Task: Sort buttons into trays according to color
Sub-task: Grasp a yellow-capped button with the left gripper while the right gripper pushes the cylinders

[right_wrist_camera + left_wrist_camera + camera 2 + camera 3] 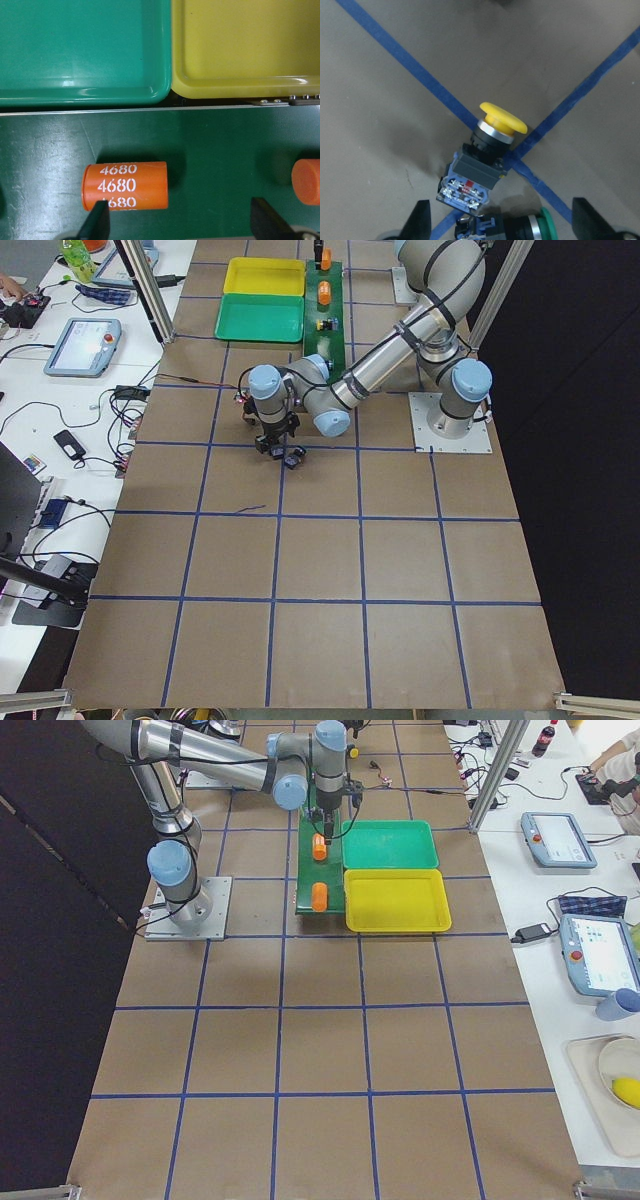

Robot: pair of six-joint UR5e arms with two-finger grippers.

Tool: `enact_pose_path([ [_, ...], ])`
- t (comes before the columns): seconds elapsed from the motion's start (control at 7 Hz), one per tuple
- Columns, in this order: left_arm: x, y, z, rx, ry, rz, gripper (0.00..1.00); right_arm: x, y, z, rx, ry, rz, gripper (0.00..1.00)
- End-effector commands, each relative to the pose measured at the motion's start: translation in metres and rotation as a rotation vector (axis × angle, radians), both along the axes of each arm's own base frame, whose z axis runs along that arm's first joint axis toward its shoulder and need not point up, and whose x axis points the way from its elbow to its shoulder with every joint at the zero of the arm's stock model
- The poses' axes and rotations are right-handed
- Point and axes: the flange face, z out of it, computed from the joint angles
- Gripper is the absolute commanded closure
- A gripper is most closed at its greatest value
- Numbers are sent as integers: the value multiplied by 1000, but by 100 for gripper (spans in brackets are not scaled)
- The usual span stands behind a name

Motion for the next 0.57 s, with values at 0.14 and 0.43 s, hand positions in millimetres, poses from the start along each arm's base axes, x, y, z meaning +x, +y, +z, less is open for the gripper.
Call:
enact_pose_path([
  [0.14, 2, -7, -17, -15, 13, -37, 2, -4, 1, -23, 53, 3, -3, 0],
  [0.43, 3, -9, -22, -22, 12, -40, 30, -4, 5, -35, 76, -6, -8, 0],
])
